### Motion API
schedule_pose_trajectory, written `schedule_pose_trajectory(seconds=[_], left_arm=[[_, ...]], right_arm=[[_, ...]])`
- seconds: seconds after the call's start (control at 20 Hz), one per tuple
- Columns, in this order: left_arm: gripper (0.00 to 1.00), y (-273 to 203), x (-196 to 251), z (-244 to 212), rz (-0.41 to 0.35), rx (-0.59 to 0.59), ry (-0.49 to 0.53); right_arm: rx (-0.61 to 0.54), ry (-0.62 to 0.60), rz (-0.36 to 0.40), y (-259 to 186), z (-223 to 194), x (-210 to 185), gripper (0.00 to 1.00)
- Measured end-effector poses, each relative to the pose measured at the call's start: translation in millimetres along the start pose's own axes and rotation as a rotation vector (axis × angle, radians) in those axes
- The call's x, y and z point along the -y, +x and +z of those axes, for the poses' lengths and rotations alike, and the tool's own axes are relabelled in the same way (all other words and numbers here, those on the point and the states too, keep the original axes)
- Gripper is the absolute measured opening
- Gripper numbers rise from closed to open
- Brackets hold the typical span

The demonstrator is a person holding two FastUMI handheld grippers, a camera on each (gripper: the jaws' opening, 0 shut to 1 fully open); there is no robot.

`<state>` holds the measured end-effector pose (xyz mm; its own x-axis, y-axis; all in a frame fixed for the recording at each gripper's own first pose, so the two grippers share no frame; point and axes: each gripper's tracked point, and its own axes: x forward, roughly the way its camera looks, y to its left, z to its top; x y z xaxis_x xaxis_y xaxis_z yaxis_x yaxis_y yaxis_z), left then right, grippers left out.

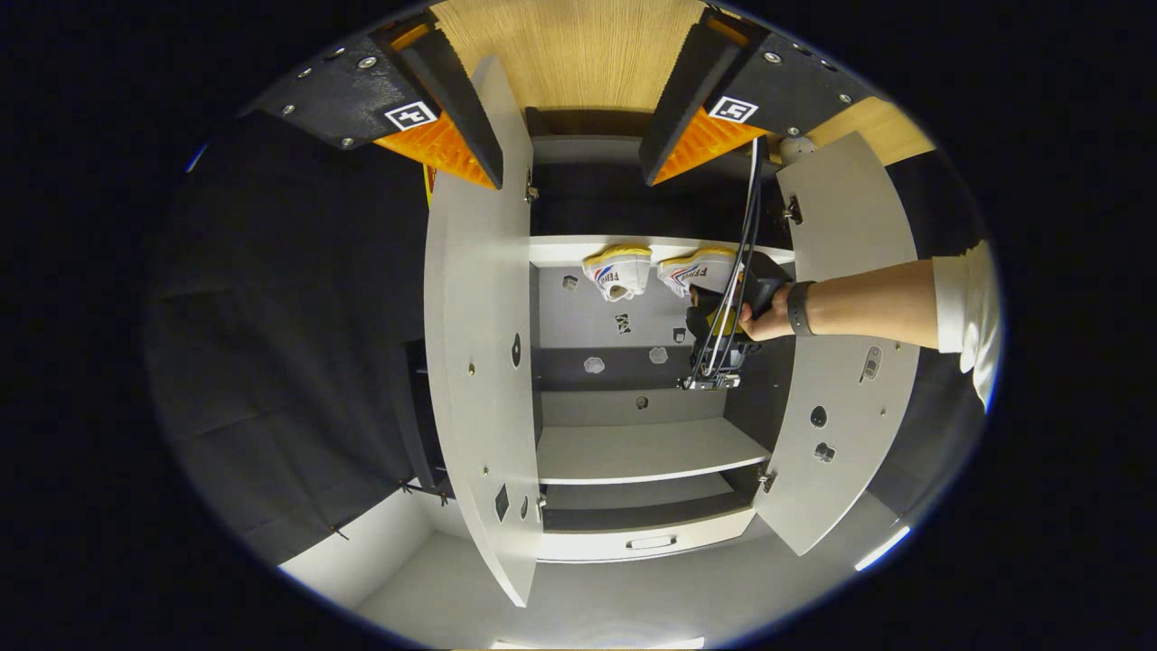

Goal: Grab one shoe with the right hand and put it into the shoe cabinet, grab the other shoe with the left hand and put it into the shoe cabinet; then close the right door with the right hand and the left door with the left hand.

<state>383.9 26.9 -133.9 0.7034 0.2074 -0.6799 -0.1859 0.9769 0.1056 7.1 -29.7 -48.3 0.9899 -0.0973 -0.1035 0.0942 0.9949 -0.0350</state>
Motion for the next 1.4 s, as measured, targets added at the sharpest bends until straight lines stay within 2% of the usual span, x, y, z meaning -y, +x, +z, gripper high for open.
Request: schedule_pose_trajectory(seconds=[0.05,0.1,0.2,0.45,0.65,0.95,1.15,1.2,1.25,1.4], left_arm=[[0.66,-4,-3,0,0.004,0.001,-0.007],[0.82,-8,-4,0,0.000,0.000,-0.016],[0.90,-19,-7,-2,-0.020,0.014,-0.028],[0.92,-63,-4,3,-0.081,0.119,-0.002],[0.92,-112,0,10,-0.152,0.270,0.014],[0.97,-189,-7,-15,-0.251,0.410,-0.055],[0.99,-242,-32,-33,-0.221,0.557,-0.020],[0.97,-256,-34,-39,-0.227,0.585,-0.019],[0.95,-269,-34,-46,-0.230,0.608,-0.019],[0.97,-298,-43,-81,-0.212,0.648,-0.007]], right_arm=[[0.000,0.004,0.005,1,0,-2,0.89],[0.002,0.007,0.010,1,1,-3,0.93],[0.010,0.011,0.017,1,3,-6,0.93],[0.006,0.031,0.042,1,3,-14,0.93],[0.007,0.035,0.055,0,3,-18,0.93],[0.004,0.039,0.084,-4,4,-27,0.93],[0.005,0.037,0.096,-6,4,-32,0.93],[0.006,0.040,0.098,-7,5,-32,0.93],[0.009,0.045,0.099,-7,6,-33,0.93],[0.008,0.063,0.100,-9,5,-35,0.93]])
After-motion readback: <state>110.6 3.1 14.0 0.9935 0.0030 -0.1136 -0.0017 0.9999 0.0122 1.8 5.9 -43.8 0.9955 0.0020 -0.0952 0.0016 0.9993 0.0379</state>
